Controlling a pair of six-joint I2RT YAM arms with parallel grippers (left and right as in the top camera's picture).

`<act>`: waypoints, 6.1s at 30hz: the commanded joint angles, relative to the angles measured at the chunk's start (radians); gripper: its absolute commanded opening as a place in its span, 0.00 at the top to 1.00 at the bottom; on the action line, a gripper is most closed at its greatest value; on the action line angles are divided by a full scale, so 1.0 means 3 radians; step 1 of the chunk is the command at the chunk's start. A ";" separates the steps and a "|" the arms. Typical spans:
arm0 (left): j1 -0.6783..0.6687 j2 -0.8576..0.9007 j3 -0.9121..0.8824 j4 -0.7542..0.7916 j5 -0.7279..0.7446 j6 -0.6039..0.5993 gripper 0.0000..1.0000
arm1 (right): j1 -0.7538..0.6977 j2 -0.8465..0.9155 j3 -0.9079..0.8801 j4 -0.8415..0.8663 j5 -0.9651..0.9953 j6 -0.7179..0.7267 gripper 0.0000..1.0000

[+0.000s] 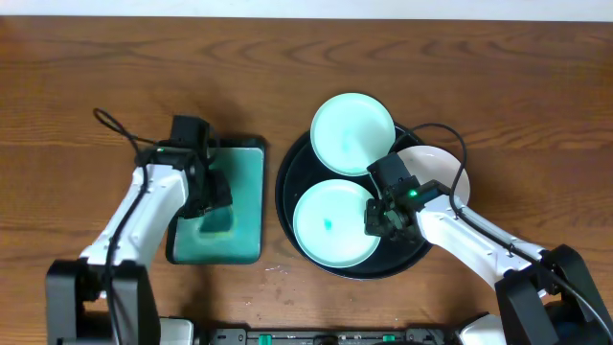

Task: Clean dirty plates on tray and stack at the side
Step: 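Grasp the green scrub sponge with the left gripper and lift it, then scrub the lower pale green plate with the held sponge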

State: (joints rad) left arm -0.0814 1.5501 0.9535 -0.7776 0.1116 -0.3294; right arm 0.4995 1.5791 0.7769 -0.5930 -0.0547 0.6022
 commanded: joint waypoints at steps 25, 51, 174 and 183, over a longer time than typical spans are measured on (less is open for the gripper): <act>-0.0010 0.0075 -0.0496 0.0476 0.0028 0.0034 0.70 | -0.0001 0.0136 -0.0042 0.0047 0.0120 0.0010 0.99; -0.0010 0.0097 -0.0399 0.0380 0.0003 0.0058 0.68 | -0.0001 0.0136 -0.0042 0.0050 0.0118 0.0011 0.99; -0.2286 0.1373 0.0687 0.0824 0.1570 -0.0988 0.93 | 0.0033 0.0136 -0.0045 0.0046 0.0121 0.0011 0.99; -0.2307 0.1372 0.0687 0.0676 0.1905 -0.0987 0.93 | 0.0042 0.0136 -0.0045 0.0046 0.0131 0.0011 0.99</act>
State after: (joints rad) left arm -0.7433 1.9274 1.1740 -0.5423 0.5529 -0.6312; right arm 0.5079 1.5822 0.7780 -0.5770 -0.0818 0.6048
